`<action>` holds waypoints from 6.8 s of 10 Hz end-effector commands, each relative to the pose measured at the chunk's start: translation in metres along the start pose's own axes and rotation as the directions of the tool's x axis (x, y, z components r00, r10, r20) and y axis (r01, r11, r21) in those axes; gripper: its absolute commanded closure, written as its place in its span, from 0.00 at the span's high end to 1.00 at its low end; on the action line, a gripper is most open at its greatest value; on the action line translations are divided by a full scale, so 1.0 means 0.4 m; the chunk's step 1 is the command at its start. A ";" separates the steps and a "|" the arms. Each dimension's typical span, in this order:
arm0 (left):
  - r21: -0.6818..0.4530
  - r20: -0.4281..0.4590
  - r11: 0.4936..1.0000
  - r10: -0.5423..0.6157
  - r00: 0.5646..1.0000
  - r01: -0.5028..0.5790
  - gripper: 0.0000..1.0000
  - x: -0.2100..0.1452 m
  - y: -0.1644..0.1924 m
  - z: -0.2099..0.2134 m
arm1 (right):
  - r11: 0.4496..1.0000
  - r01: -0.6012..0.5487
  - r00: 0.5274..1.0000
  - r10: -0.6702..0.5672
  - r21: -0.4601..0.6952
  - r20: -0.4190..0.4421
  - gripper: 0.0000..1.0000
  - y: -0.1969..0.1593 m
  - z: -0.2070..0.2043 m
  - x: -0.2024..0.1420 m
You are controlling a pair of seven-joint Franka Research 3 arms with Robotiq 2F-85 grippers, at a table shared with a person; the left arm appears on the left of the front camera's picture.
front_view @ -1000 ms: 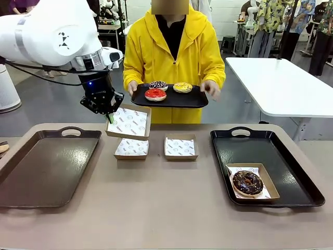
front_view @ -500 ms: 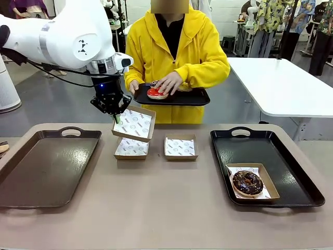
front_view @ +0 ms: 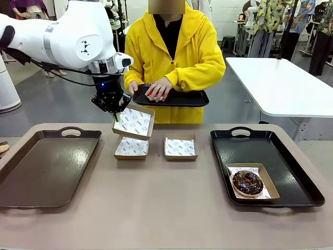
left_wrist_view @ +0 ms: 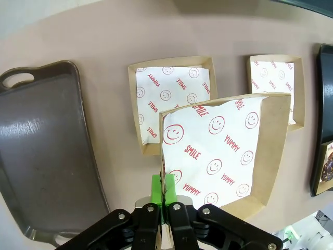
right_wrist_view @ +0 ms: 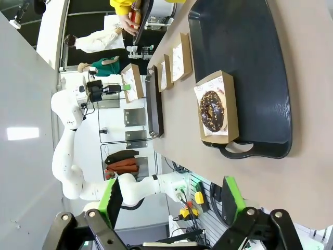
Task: Individually package the donuts and arrange them on the tray.
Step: Place the picked Paper togo box on the Handle tray while simultaneously picking up another Paper togo box from the table with the other hand.
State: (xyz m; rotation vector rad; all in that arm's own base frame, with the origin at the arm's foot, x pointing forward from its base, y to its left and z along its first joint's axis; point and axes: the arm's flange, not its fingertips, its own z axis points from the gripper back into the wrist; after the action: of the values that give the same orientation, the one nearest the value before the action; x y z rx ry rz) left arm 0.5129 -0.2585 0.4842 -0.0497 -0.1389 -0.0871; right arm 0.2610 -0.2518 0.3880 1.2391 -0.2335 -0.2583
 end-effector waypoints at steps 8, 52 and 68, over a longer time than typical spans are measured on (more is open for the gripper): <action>0.001 -0.001 1.000 -0.003 1.000 0.003 0.00 -0.004 -0.004 0.002 | 1.000 -0.006 1.000 0.006 0.017 0.005 1.00 0.002 0.002 -0.001; 0.089 -0.041 0.994 0.065 0.997 -0.061 0.01 -0.413 0.529 0.030 | 0.518 -0.336 0.940 0.229 -0.786 -0.251 1.00 0.531 -0.990 0.205; 0.091 -0.094 0.996 0.002 0.996 0.006 0.01 -0.418 0.539 -0.062 | 0.361 -0.375 0.927 0.119 -0.854 -0.356 1.00 0.335 -1.413 0.254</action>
State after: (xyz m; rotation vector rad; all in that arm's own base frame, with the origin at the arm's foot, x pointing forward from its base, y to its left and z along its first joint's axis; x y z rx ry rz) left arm 0.3720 -0.0308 0.4249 0.0439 -0.0438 -0.0841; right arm 0.5433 0.2649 0.3444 0.0679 -0.0376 0.0626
